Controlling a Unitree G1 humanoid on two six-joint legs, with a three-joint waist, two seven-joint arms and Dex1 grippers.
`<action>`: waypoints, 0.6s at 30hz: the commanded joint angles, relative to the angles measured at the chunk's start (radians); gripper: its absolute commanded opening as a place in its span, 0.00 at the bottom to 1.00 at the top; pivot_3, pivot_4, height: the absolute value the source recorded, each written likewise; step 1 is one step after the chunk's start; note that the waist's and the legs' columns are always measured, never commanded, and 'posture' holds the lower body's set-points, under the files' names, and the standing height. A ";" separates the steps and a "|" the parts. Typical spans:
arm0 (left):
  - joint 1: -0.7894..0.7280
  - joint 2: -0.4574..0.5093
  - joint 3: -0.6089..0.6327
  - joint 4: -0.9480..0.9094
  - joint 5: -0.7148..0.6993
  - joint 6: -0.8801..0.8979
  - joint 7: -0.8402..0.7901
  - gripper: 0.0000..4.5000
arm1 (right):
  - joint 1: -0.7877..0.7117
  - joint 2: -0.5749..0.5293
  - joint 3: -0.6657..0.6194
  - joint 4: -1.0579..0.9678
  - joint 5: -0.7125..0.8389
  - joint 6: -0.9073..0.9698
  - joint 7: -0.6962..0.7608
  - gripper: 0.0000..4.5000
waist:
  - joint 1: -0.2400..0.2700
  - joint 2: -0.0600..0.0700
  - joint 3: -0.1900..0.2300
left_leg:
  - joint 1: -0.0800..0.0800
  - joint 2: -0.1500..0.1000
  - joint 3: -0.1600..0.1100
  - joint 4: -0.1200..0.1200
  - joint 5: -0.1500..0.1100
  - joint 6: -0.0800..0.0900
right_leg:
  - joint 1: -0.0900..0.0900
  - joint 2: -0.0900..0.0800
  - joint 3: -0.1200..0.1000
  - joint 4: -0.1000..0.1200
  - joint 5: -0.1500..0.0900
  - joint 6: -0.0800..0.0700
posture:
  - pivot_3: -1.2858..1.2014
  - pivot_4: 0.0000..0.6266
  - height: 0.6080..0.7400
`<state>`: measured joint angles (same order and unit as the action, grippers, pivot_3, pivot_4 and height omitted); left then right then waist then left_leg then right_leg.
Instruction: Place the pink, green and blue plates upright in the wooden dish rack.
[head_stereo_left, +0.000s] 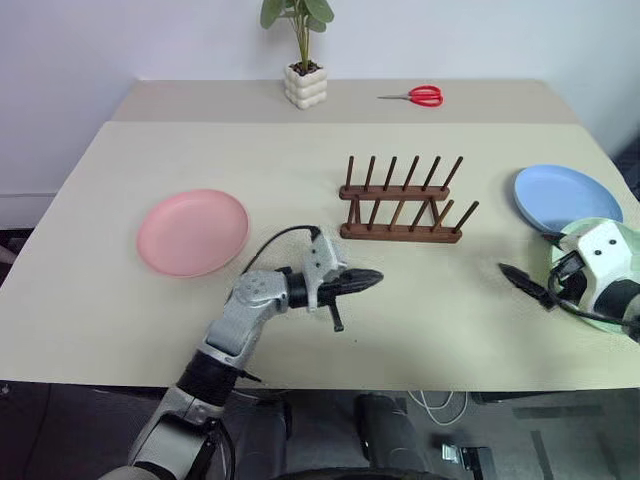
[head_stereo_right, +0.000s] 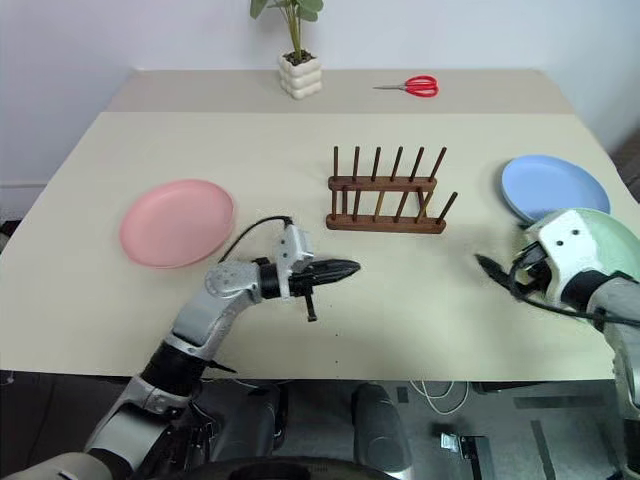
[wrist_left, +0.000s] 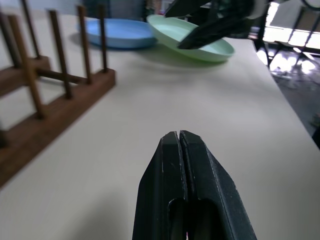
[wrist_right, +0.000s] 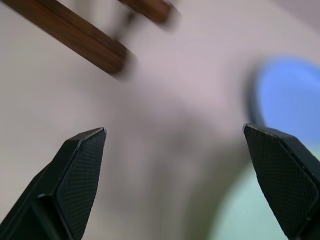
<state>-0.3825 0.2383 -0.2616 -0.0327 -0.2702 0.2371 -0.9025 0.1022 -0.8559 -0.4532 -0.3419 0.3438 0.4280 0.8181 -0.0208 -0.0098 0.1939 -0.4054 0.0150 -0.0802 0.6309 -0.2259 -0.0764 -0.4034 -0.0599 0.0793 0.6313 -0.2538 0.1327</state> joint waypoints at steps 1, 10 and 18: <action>0.034 0.099 0.220 -0.158 -0.119 0.100 0.063 0.12 | 0.006 -0.051 -0.024 -0.161 0.162 0.057 0.120 1.00 | -0.003 0.000 0.000 | 0.000 0.000 0.000 0.000 0.000 0.000 | 0.000 0.000 0.000 0.000 0.000 0.000 | 0.52 0.24 0.92; 0.041 0.268 0.554 -0.129 -0.080 0.210 0.383 0.99 | -0.238 -0.010 0.267 -0.218 0.244 0.066 0.172 1.00 | 0.012 -0.005 0.001 | -0.002 -0.001 0.000 0.003 0.000 0.000 | 0.001 -0.002 -0.001 -0.001 -0.002 -0.004 | 0.52 0.24 0.92; 0.003 0.311 0.633 -0.085 0.010 0.534 0.690 0.99 | -0.441 0.077 0.449 -0.075 0.171 -0.029 0.240 1.00 | 0.006 -0.010 0.002 | -0.003 0.000 -0.003 0.000 0.000 0.000 | -0.001 -0.001 -0.003 -0.001 0.000 0.001 | 0.52 0.24 0.92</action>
<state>-0.3615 0.5382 0.3487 -0.1087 -0.2727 0.7233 -0.2479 -0.3130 -0.7899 -0.0030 -0.4156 0.5191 0.4343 1.0432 -0.0145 -0.0194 0.1963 -0.4080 0.0145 -0.0831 0.6306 -0.2259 -0.0766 -0.4049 -0.0611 0.0757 0.6306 -0.2535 0.1337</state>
